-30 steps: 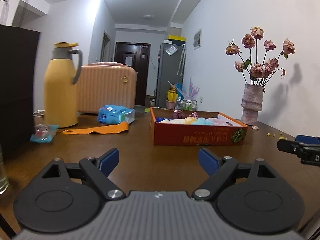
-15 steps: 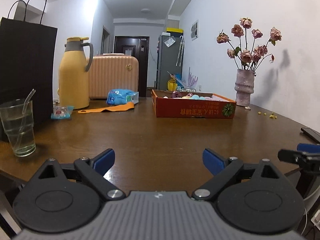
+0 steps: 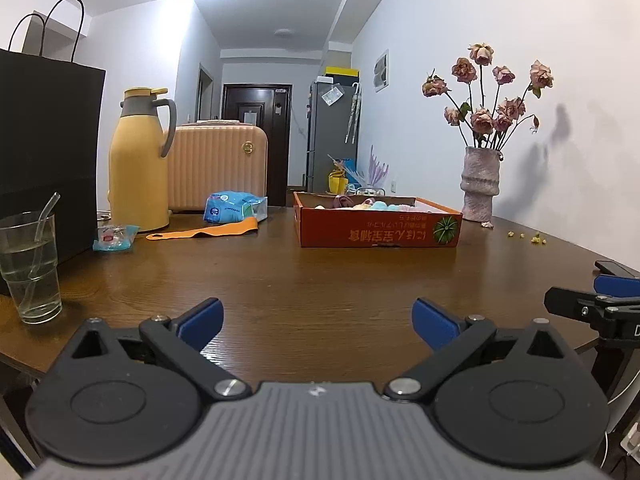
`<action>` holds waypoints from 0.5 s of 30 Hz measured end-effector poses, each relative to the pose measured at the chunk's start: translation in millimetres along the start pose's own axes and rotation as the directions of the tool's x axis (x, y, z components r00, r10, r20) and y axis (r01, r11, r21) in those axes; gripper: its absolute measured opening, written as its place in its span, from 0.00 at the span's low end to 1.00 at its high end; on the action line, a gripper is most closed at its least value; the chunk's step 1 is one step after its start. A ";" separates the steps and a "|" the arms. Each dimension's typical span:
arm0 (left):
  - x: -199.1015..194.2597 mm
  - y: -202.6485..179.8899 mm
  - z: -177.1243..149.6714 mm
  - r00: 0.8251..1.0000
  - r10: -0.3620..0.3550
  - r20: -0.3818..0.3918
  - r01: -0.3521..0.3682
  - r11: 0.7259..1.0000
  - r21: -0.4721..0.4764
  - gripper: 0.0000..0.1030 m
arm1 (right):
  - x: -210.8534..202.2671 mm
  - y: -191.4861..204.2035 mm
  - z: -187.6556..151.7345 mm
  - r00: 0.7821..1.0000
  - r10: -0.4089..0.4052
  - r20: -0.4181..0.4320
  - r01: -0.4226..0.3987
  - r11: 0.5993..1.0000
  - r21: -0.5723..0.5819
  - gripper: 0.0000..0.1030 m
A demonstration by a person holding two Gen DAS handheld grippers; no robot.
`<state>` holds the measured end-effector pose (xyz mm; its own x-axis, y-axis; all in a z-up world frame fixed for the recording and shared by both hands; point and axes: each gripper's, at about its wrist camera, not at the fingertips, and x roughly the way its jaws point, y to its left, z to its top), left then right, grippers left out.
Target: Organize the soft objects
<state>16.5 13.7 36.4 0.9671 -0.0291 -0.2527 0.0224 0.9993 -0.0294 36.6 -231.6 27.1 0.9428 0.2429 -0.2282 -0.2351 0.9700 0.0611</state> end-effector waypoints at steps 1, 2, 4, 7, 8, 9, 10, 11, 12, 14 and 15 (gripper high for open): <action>0.0 -0.6 -0.3 1.000 -0.002 0.003 0.002 1.000 0.000 1.00 | -0.6 0.0 -0.6 1.000 0.000 0.007 0.000 1.000 -0.003 1.00; 0.2 -0.6 -0.7 1.000 -0.002 0.008 0.002 1.000 -0.001 1.00 | -1.0 -0.3 -1.5 1.000 0.000 0.013 0.000 1.000 -0.004 1.00; 0.9 -1.1 -2.4 1.000 0.002 0.012 -0.002 1.000 -0.004 1.00 | -1.4 -1.2 -3.6 1.000 0.000 0.021 0.000 1.000 -0.003 1.00; 2.8 -1.8 -4.9 1.000 0.013 0.014 -0.013 1.000 0.000 1.00 | -0.4 -2.2 -4.8 1.000 -0.004 0.021 0.004 1.000 0.000 1.00; 3.5 -2.1 -5.5 1.000 0.016 0.012 -0.016 1.000 0.002 1.00 | -0.2 -2.4 -5.6 1.000 -0.008 0.021 0.008 1.000 0.000 1.00; 3.8 -1.8 -5.9 1.000 0.015 0.011 -0.015 1.000 0.002 1.00 | 0.6 -2.3 -6.6 1.000 -0.015 0.016 0.015 1.000 0.000 1.00; 4.0 -1.5 -6.3 1.000 0.015 0.010 -0.015 1.000 0.000 1.00 | 1.1 -2.3 -7.0 1.000 -0.019 0.012 0.019 1.000 0.001 1.00; 4.0 -1.0 -6.6 1.000 0.016 0.009 -0.016 1.000 -0.002 1.00 | 1.8 -2.6 -7.7 1.000 -0.020 0.008 0.020 1.000 0.001 1.00; 4.1 -0.7 -6.9 1.000 0.018 0.009 -0.018 1.000 -0.002 1.00 | 2.2 -2.8 -8.1 1.000 -0.021 0.005 0.021 1.000 0.002 1.00; 4.4 -0.6 -7.7 1.000 0.020 0.006 -0.020 1.000 -0.001 1.00 | 1.8 -2.9 -8.8 1.000 -0.020 0.005 0.020 1.000 0.006 1.00; 4.4 -0.4 -7.8 1.000 0.020 0.006 -0.020 1.000 0.000 1.00 | 1.6 -2.9 -8.9 1.000 -0.019 0.007 0.019 1.000 0.007 1.00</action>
<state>18.7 13.0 27.8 0.9689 -0.0093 -0.2472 0.0034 0.9997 -0.0243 36.6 -234.0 17.9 0.9488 0.2240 -0.2230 -0.2150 0.9745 0.0639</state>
